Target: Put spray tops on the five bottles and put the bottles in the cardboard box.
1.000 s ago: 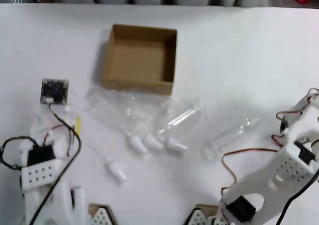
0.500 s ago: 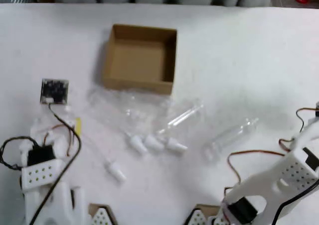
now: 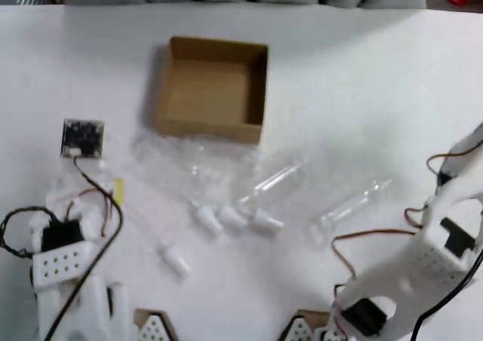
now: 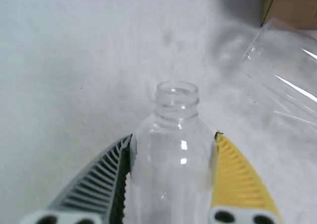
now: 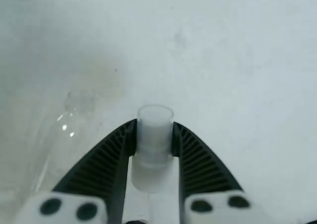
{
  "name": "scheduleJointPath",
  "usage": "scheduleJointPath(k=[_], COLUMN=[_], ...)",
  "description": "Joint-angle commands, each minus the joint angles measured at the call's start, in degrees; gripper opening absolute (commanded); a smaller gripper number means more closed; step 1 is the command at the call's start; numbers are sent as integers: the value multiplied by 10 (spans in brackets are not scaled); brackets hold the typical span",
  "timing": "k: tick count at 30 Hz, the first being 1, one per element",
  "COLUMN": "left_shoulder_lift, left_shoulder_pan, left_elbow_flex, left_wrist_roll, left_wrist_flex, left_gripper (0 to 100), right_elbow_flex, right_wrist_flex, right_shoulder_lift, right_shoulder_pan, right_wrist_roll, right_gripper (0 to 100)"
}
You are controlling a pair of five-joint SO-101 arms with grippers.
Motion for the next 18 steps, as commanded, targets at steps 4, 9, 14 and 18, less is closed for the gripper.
scheduleJointPath(k=[4,9,14,18], left_shoulder_lift=[-15,-15,-15,-15], left_shoulder_pan=[5,5,5,5], left_elbow_flex=[-5,-5,-5,-5], left_wrist_roll=[-6,-6,-6,-6], left_wrist_flex=[-17,-17,-16,-16], left_gripper=[31,31,31,31], right_elbow_flex=[102,201,329,395], right_wrist_flex=[8,-12,-169,-248], right_shoulder_lift=[-152,-204,-213,-218], right_shoulder_pan=[-17,-26,-19,-12], right_wrist_roll=[29,146,224,239], right_gripper=[16,16,16,22])
